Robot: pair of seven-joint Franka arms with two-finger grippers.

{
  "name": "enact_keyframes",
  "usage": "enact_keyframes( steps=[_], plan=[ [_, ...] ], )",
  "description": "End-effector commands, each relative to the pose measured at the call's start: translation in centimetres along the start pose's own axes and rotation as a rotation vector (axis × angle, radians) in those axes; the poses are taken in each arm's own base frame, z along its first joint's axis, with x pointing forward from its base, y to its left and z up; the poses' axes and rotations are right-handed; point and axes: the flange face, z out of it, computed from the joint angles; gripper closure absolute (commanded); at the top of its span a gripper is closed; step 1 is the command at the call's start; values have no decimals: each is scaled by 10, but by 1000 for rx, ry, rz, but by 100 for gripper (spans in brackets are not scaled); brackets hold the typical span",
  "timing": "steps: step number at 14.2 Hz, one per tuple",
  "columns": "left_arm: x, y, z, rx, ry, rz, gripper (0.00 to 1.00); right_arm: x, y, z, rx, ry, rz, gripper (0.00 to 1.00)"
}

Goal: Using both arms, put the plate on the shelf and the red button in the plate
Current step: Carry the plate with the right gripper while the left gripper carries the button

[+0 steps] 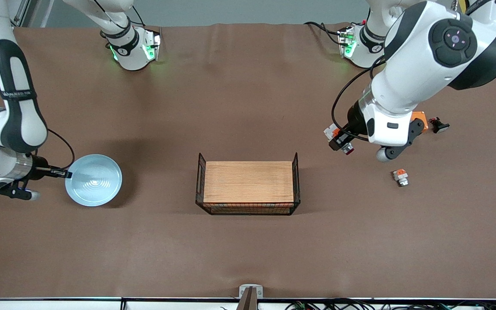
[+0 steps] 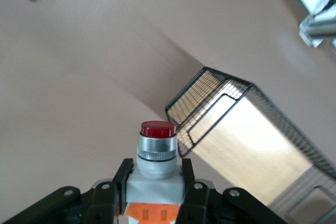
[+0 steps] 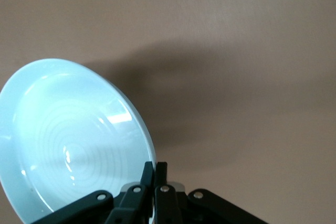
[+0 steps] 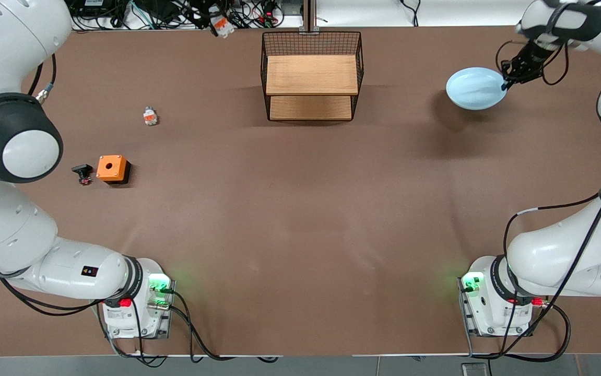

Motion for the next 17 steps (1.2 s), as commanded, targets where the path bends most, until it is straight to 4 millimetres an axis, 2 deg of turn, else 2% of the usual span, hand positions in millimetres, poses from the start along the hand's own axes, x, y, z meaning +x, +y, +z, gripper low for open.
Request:
enact_keyframes(
  steps=[1, 5, 9, 12, 14, 15, 17],
  plan=[
    [-12, 8, -18, -21, -14, -131, 72, -23, -27, -67, 56, -35, 156, 100],
    [-34, 19, -9, -15, -22, -319, 72, -58, -88, -145, 49, -88, 343, 100],
    [-43, 26, -12, -53, -24, -423, 72, -97, -145, -189, 24, -93, 466, 100],
    [-71, 51, 1, -137, -42, -518, 72, -124, -202, -208, 5, -79, 571, 100],
    [-81, 61, 9, -175, -29, -559, 72, -139, -240, -213, 4, -61, 633, 100],
    [-87, 67, 26, -159, -14, -571, 72, -147, -258, -213, 1, -56, 651, 100],
    [-95, 79, 39, -163, 29, -612, 72, -164, -289, -214, 5, -51, 716, 100]
  ],
)
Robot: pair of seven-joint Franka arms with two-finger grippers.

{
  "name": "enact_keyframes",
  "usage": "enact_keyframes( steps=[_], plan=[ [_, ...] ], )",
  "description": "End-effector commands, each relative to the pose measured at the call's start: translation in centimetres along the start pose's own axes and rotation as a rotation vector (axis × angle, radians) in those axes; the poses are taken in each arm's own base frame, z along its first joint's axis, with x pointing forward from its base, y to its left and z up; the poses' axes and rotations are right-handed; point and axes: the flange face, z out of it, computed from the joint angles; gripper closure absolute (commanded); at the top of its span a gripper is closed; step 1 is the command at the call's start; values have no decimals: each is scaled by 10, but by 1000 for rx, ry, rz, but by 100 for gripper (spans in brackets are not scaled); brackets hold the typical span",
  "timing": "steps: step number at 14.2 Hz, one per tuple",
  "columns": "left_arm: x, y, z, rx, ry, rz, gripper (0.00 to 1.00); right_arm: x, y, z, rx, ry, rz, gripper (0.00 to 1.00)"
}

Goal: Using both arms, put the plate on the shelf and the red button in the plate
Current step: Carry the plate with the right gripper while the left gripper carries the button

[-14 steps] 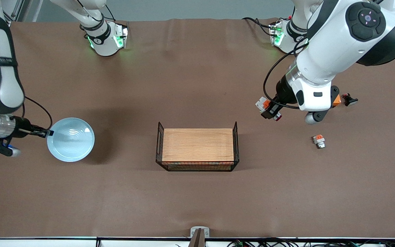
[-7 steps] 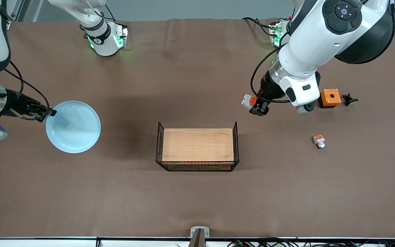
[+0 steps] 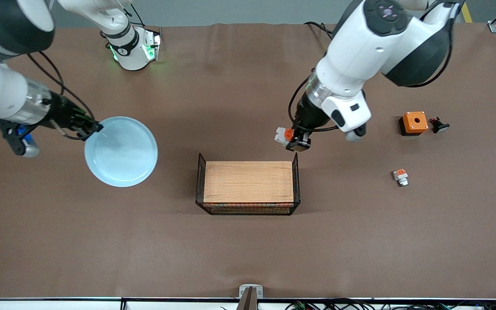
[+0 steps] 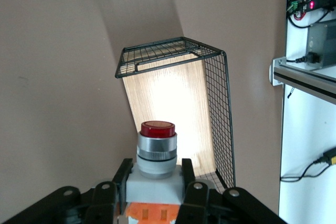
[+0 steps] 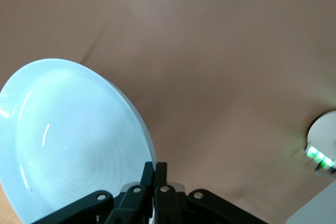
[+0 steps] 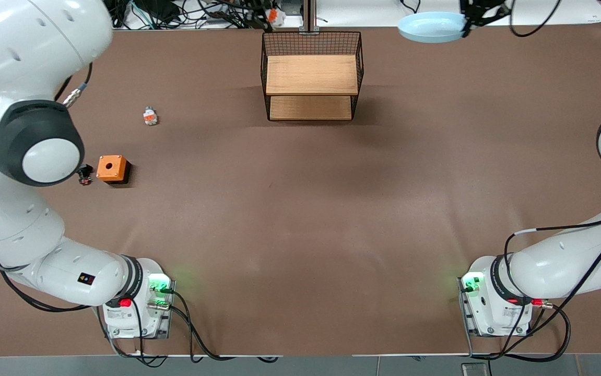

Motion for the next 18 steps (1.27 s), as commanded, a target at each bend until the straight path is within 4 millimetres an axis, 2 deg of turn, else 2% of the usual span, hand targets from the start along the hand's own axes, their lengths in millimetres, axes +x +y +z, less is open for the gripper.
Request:
enact_keyframes(
  steps=[1, 5, 7, 8, 11, 13, 16, 18],
  plan=[
    [-12, 13, 11, -34, 40, -65, 72, -43, -18, -2, 8, -12, 91, 100],
    [-10, 18, 18, -32, 41, -120, 72, -103, -43, 7, 49, 12, 158, 100],
    [-17, 14, 29, -31, 79, -129, 72, -132, -53, 11, 75, 24, 200, 100],
    [-12, 16, 33, -38, 98, -163, 72, -149, -60, 17, 82, 29, 223, 100],
    [-11, 17, 38, -37, 109, -171, 72, -185, -73, 36, 89, 54, 309, 100],
    [-12, 16, 38, -37, 109, -170, 72, -200, -83, 46, 114, 61, 379, 100],
    [-14, 17, 29, -52, 95, -170, 72, -239, -104, 89, 113, 108, 438, 100],
    [-14, 25, 7, -99, 64, -178, 73, -246, -120, 117, 124, 120, 508, 100]
  ],
)
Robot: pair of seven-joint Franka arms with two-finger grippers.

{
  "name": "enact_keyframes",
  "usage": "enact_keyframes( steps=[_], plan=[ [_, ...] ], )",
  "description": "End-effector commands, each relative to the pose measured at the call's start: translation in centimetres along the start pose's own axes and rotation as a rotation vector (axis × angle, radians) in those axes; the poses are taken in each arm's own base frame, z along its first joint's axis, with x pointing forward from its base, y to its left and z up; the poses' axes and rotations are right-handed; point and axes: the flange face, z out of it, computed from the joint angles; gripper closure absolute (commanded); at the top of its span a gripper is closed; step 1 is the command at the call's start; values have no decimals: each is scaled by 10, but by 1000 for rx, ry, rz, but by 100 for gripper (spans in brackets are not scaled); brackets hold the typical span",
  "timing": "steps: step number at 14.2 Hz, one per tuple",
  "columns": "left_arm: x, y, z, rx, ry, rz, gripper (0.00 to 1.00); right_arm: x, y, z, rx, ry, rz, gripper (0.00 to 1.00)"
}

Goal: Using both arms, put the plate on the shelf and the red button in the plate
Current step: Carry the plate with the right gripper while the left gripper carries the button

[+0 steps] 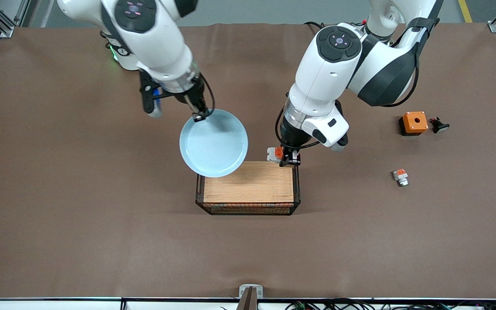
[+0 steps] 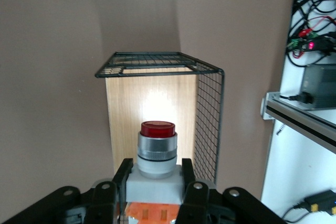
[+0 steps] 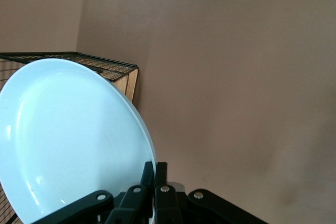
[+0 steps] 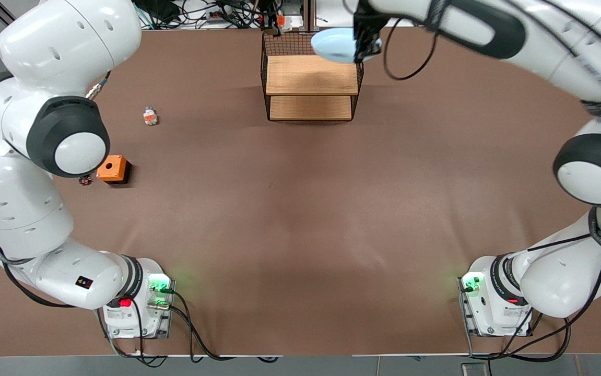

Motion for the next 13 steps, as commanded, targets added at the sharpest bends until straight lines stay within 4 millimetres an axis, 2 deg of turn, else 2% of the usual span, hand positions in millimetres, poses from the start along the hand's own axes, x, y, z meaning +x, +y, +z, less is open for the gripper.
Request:
enact_keyframes(
  steps=[1, 5, 8, 11, 13],
  plan=[
    [-2, 9, -29, -62, -19, -19, 73, -24, -10, 31, 32, 19, 84, 100],
    [3, 12, -24, -60, -8, -21, 74, -54, -23, 59, 65, 48, 148, 100],
    [3, 11, -24, -58, -11, -21, 75, -66, -40, 82, 77, 67, 199, 100],
    [9, 16, -30, -68, -10, -28, 79, -86, -44, 110, 96, 109, 226, 100],
    [10, 17, -31, -72, -13, -16, 79, -89, -47, 122, 98, 123, 241, 100]
  ],
)
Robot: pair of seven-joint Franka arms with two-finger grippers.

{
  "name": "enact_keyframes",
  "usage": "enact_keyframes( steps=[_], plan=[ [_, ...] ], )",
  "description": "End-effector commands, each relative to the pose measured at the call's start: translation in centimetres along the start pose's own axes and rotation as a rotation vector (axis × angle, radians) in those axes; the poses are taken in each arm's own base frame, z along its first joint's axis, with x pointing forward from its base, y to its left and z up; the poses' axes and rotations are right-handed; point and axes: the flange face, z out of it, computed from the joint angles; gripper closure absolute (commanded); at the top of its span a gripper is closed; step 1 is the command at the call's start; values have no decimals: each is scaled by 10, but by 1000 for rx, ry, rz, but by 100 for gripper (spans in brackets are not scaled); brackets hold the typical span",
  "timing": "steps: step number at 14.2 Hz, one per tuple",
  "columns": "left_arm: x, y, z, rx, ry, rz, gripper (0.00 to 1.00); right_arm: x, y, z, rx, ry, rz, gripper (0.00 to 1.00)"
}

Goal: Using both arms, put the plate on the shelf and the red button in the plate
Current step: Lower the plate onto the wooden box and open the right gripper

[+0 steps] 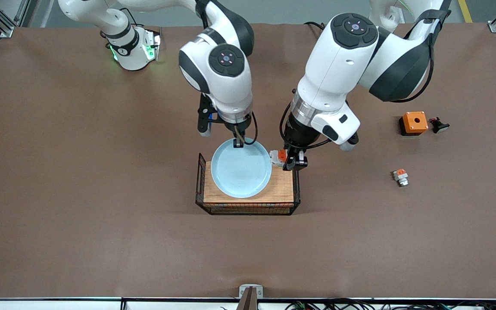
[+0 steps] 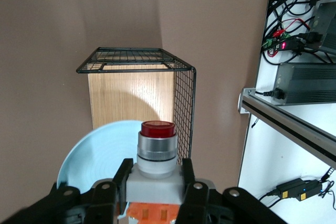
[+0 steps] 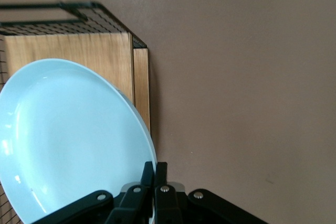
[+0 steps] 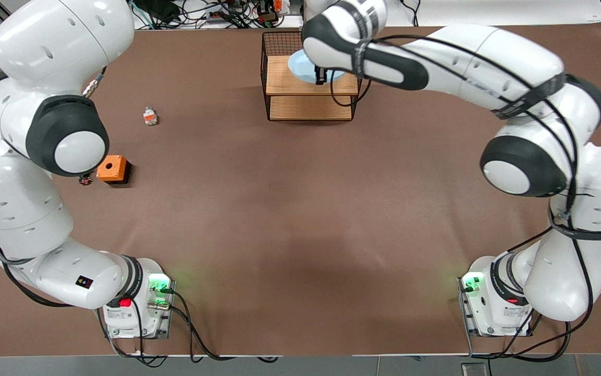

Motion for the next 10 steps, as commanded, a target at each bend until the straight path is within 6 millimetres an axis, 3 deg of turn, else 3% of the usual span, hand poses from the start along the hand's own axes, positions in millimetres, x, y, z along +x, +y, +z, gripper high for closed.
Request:
enact_keyframes(
  steps=[1, 10],
  plan=[
    [4, 4, -10, -27, 8, 7, 79, -13, -3, 6, 29, 23, 27, 100],
    [11, 8, -11, -25, 14, 6, 79, -23, 0, 23, 52, 47, 20, 99]
  ],
)
